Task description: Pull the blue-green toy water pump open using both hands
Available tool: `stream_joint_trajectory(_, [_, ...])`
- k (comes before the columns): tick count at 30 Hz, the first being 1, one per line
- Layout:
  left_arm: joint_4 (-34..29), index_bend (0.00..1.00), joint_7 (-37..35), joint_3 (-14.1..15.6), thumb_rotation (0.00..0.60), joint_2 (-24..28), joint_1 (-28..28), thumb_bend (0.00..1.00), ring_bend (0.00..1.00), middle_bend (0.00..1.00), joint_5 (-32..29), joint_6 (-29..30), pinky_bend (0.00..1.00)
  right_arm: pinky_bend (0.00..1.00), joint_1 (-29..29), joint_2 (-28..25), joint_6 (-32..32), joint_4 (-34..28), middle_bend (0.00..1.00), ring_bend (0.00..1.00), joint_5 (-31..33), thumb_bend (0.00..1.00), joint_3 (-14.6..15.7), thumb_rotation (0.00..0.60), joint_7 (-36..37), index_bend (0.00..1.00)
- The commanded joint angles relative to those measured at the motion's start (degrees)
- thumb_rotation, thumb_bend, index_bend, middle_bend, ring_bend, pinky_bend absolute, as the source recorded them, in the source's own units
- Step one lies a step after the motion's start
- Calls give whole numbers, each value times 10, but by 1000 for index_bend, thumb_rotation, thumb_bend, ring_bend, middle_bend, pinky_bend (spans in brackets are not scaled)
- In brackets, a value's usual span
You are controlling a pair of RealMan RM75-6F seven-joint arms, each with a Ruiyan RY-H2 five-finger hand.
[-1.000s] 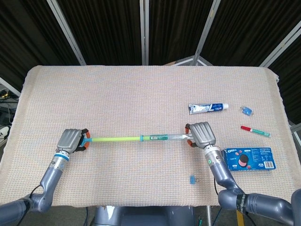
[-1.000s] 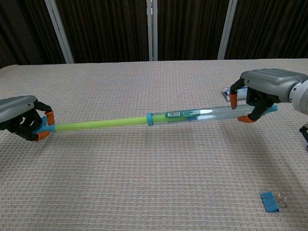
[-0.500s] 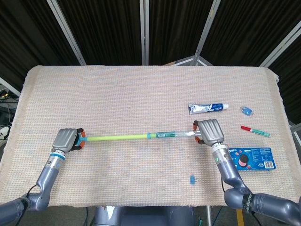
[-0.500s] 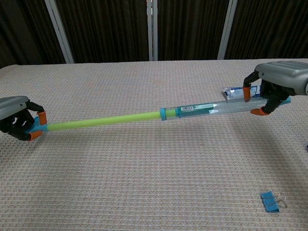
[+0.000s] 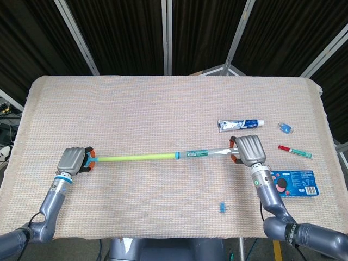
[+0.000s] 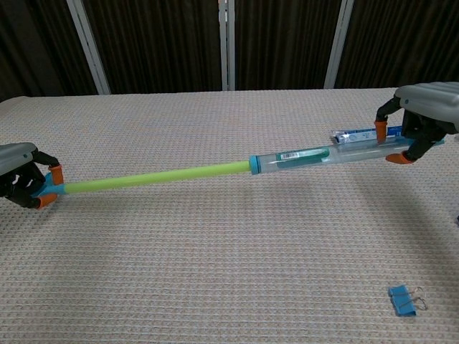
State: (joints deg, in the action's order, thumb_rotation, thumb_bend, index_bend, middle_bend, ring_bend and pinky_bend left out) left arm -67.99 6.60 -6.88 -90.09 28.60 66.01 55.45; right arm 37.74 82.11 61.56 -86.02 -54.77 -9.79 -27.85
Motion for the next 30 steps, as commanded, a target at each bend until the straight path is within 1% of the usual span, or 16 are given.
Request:
stream_joint_trajectory(1, [2, 772, -3, -1, 600, -2, -1, 494, 784, 826, 0, 0, 985, 1000, -1, 0, 0, -1, 1000, 1000, 1, 443, 0, 600, -1, 639])
stream_joint_trajectory(8, [4, 770, -4, -2, 600, -3, -1, 492, 784, 825, 2, 0, 986, 1000, -3, 2, -2, 0, 1000, 1000, 2, 441, 0, 600, -1, 635])
stream_joint_trajectory(9, [3, 757, -5, -2, 600, -3, -1, 489, 784, 825, 3, 0, 985, 1000, -4, 1, -3, -1, 1000, 1000, 1, 432, 1, 600, 2, 614])
stream_joint_trajectory(10, [3, 707, -6, -1, 600, -2, -1, 477, 784, 826, 5, -1, 985, 1000, -4, 1, -5, -2, 1000, 1000, 0, 406, 1, 600, 5, 579])
stream_joint_trajectory(11, [3, 647, -7, -1, 600, -2, -2, 460, 784, 826, 6, -1, 985, 1000, -5, 0, -6, -2, 1000, 1000, 0, 325, 1, 600, 7, 494])
stream_joint_trajectory(12, [2, 520, -8, 0, 600, -1, -2, 399, 784, 826, 7, -1, 985, 1000, -5, -1, -8, -3, 1000, 1000, 0, 202, 2, 600, 9, 371])
stream_joint_trajectory(14, [1, 277, -11, 0, 600, 0, -2, 257, 784, 825, 8, -2, 985, 1000, -6, -2, -11, -5, 1000, 1000, 1, 36, 2, 600, 11, 171])
stream_joint_trajectory(15, [0, 139, -12, 1, 600, 1, -2, 160, 784, 825, 9, -3, 985, 1000, -7, -4, -13, -7, 1000, 1000, 1, 2, 3, 600, 13, 84])
stream_joint_trajectory(16, [-1, 47, -15, 1, 600, 3, -3, 96, 784, 825, 11, -3, 985, 1000, -8, -6, -15, -9, 1000, 1000, 2, 0, 3, 600, 15, 46])
stream_joint_trajectory(17, [-5, 16, -17, 2, 600, 6, -4, 72, 784, 825, 13, -2, 985, 1000, -9, -8, -15, -11, 1000, 1000, 1, 0, 3, 600, 18, 13])
stream_joint_trajectory(19, [-17, 0, -22, 2, 600, 16, -7, 49, 784, 820, 21, 9, 985, 1000, -14, -14, -10, -21, 1000, 1000, -8, 0, 4, 600, 27, 0])
stream_joint_trajectory(23, [-76, 0, -24, -3, 600, 65, -26, 49, 784, 815, 43, 61, 985, 1000, -47, -58, 33, -73, 1000, 1000, -57, 0, 12, 600, 66, 0])
stream_joint_trajectory(26, [-122, 0, -14, -6, 600, 100, -41, 49, 784, 809, 58, 102, 985, 1000, -75, -87, 70, -94, 996, 1000, -111, 0, 20, 600, 111, 0])
stream_joint_trajectory(27, [-143, 0, -16, -7, 600, 116, -51, 47, 781, 797, 69, 128, 977, 1000, -89, -101, 91, -100, 982, 993, -140, 0, 25, 600, 137, 0])
stream_joint_trajectory(29, [-170, 0, -17, -5, 600, 138, -67, 38, 738, 729, 87, 162, 915, 1000, -109, -120, 122, -100, 927, 950, -183, 0, 33, 600, 174, 0])
stream_joint_trajectory(30, [-179, 0, -18, -4, 600, 145, -72, 23, 669, 641, 92, 173, 824, 988, -114, -124, 129, -98, 871, 900, -196, 0, 36, 600, 184, 0])
